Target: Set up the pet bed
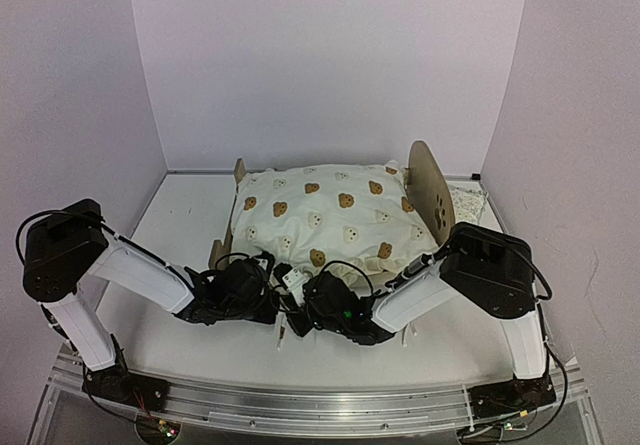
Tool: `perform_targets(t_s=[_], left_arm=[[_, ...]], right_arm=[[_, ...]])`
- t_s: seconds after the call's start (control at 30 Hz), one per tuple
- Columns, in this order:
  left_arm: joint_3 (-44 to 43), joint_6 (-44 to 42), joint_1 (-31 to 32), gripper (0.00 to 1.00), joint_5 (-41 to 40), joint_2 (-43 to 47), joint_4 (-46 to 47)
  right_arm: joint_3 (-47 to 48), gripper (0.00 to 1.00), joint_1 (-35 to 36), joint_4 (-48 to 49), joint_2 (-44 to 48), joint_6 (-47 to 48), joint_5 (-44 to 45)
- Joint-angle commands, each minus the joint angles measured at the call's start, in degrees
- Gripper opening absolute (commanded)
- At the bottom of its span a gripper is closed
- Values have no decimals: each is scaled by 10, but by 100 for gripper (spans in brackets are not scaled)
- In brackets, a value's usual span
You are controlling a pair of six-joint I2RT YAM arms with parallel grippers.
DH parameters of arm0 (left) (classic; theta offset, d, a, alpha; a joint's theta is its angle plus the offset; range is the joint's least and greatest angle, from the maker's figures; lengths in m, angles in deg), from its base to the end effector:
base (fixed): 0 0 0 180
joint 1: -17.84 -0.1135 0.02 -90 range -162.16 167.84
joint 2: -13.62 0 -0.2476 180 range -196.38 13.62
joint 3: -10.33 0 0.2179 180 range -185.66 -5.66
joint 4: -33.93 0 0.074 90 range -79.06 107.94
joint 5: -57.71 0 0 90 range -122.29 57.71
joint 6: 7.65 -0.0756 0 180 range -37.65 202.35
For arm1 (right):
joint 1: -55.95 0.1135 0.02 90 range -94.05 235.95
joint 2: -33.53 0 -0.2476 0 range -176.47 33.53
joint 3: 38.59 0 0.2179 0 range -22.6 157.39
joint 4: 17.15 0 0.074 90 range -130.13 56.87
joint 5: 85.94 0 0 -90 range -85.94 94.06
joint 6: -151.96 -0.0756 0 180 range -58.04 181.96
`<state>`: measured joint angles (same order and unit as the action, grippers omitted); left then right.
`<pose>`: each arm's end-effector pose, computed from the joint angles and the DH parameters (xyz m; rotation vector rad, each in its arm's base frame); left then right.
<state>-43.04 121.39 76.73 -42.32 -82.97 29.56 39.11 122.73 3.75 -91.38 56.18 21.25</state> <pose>0.1701 -0.2563 0.1006 0.3426 2.4452 -0.5800 0.1943 0.3963 0.0918 -0.8683 1.8505 0.5000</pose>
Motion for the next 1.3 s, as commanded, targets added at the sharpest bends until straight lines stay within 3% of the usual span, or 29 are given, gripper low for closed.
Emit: perform_targets(t_s=[0.0, 0.2, 0.33, 0.53, 0.77, 1.27], left_arm=[[-7, 2, 13, 11, 34, 52, -16], [3, -1, 22, 39, 33, 127, -76], [5, -8, 29, 46, 39, 160, -122], [13, -14, 53, 45, 50, 155, -152], [35, -5, 62, 44, 58, 129, -120], [16, 2, 69, 29, 38, 70, -113]], right_arm=[[-8, 0, 10, 47, 14, -6, 18], [-19, 0, 12, 42, 33, -31, 37], [-14, 0, 15, 29, 40, -53, 52], [-14, 0, 16, 11, 50, -92, 77], [-20, 0, 16, 6, 62, -123, 80], [-51, 0, 17, -15, 54, -208, 98]])
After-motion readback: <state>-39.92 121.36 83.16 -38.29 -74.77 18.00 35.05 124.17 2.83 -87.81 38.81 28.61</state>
